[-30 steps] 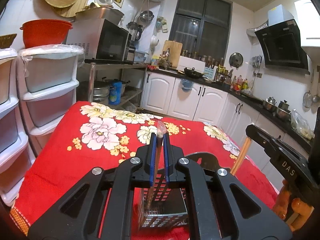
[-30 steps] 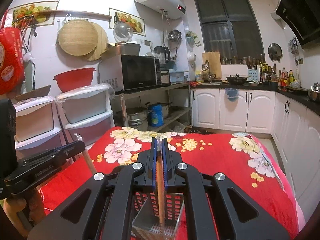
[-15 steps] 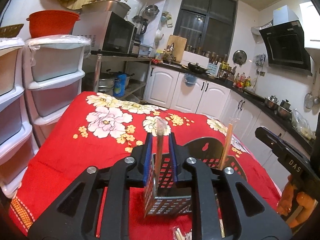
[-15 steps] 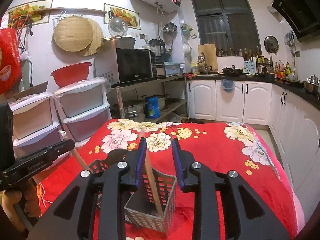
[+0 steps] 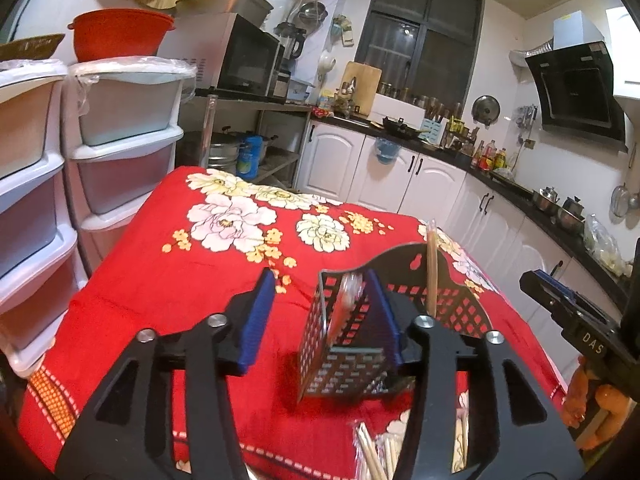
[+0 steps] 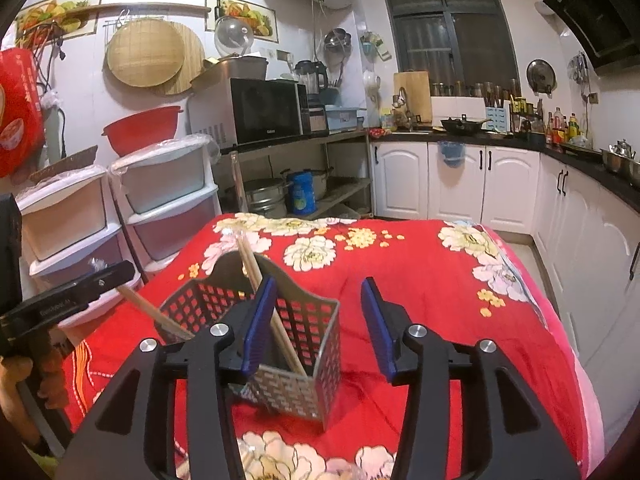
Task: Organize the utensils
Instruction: 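Open the right tool inside the caddy while the left tool releases its chopsticks, then withdraw both tools from the caddy toward the remaining wrapped chopsticks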
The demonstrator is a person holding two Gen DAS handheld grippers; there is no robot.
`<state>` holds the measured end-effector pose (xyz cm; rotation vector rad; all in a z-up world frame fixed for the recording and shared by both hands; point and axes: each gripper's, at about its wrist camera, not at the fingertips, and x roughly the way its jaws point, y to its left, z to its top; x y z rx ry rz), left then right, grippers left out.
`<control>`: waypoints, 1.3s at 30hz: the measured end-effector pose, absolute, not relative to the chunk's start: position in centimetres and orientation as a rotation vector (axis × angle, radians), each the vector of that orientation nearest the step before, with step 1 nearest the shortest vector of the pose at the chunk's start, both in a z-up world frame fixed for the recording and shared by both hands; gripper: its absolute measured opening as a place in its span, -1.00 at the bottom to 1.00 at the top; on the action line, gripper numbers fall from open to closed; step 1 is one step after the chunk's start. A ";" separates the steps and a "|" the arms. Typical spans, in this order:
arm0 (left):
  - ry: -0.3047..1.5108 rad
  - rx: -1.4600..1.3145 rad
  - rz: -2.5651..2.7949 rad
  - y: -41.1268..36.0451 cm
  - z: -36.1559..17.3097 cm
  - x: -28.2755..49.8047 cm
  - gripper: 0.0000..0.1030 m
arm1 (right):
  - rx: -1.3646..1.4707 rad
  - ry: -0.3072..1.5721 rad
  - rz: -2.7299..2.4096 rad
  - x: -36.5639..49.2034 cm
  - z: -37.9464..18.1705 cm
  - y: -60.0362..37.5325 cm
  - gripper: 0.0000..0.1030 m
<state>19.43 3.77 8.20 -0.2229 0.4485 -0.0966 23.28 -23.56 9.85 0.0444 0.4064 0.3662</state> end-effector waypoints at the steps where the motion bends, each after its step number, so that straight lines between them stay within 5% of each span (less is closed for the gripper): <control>1: 0.451 -0.222 -0.093 3.8 8.1 19.2 -0.14 | 0.044 0.412 0.364 23.1 9.7 -23.7 -0.13; 13: 0.492 -0.222 -0.118 3.8 6.5 15.2 0.39 | 0.050 0.481 0.366 20.2 7.8 -25.2 -0.02; 39: 0.716 -0.238 -0.253 -0.3 -0.1 14.2 0.43 | 0.005 0.664 0.389 16.7 1.4 -26.2 0.00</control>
